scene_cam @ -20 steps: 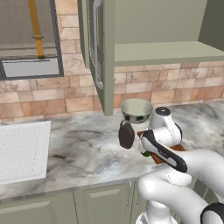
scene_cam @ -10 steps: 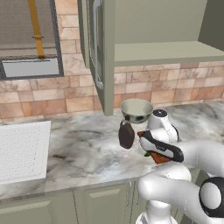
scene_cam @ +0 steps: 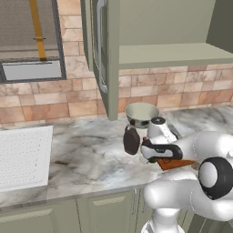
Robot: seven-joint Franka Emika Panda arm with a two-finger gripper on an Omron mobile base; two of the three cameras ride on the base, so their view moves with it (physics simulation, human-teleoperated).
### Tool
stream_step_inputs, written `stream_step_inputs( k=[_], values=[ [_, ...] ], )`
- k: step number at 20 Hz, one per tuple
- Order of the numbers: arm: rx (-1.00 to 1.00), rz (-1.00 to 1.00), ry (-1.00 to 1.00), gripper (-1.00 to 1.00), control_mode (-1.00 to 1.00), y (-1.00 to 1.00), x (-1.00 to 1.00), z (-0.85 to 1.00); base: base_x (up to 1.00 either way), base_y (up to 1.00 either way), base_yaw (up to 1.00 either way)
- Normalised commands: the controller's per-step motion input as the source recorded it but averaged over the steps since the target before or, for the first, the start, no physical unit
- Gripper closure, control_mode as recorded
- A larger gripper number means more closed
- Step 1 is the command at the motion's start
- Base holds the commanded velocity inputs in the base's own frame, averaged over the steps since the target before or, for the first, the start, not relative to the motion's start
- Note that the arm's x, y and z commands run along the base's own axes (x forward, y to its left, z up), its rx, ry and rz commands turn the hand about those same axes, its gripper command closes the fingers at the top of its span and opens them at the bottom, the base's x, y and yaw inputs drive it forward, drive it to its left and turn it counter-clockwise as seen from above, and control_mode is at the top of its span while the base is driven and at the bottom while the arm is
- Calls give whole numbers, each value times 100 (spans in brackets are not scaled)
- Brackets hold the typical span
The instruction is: Open the cabinet. Place the bowl and condiment on the counter. Then place the lime and garlic on the cutting board.
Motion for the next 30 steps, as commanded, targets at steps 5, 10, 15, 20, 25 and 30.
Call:
stream_step_inputs(
  k=[5, 10, 15, 20, 25, 30],
  values=[
    [0, 0, 0, 100, -100, -13, -10, 67, 0, 0, 0],
    [0, 0, -1, 100, -100, -59, 9, 61, 0, 0, 0],
    [-4, 0, 4, 100, -100, -30, 72, -27, 0, 0, 0],
    [-3, 0, 0, 100, -100, -19, 63, -18, 0, 0, 0],
    [0, 0, 0, 100, -100, -30, 19, -6, 0, 0, 0],
    [0, 0, -1, -100, -100, -4, 3, -5, 0, 0, 0]
  ],
)
